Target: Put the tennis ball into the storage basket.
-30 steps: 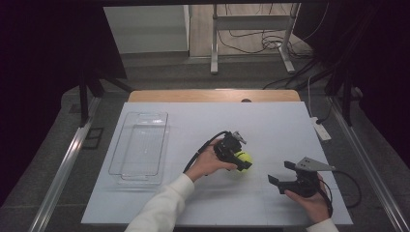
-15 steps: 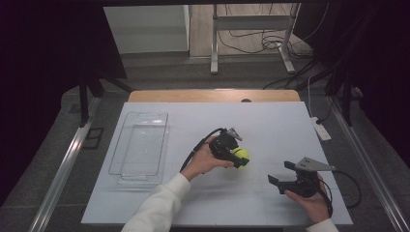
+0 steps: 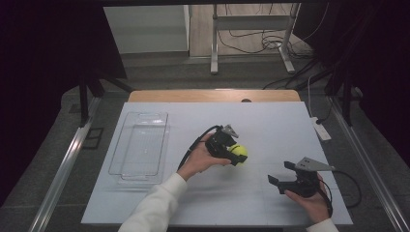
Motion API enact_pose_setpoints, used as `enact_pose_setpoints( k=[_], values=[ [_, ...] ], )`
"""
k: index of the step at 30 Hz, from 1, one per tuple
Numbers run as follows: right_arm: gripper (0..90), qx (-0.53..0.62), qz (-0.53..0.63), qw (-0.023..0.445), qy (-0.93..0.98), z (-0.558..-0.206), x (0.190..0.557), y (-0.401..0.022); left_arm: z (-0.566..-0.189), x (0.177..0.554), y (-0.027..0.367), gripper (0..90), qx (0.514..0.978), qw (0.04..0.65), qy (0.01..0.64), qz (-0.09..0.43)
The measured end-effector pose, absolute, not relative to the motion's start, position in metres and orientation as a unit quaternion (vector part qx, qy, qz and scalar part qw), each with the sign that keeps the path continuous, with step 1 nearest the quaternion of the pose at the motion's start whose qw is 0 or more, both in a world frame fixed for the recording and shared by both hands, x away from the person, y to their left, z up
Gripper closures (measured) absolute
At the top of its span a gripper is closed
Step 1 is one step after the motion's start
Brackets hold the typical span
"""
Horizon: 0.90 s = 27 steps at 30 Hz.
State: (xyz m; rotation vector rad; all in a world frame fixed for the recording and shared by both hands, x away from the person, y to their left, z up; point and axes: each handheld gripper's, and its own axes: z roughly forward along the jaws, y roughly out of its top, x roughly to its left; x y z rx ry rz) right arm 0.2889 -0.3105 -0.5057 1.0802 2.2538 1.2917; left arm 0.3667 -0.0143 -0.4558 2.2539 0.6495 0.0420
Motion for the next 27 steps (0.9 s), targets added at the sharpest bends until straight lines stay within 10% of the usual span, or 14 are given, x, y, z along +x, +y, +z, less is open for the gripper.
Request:
enact_pose_setpoints(
  k=[27],
  values=[
    [11.1, 0.38, 0.452, 0.164, 0.79, -0.506, 0.289, -0.311, -0.434, 0.361, -0.004, 29.0, 0.874, 0.415, 0.25, 0.039]
  ],
)
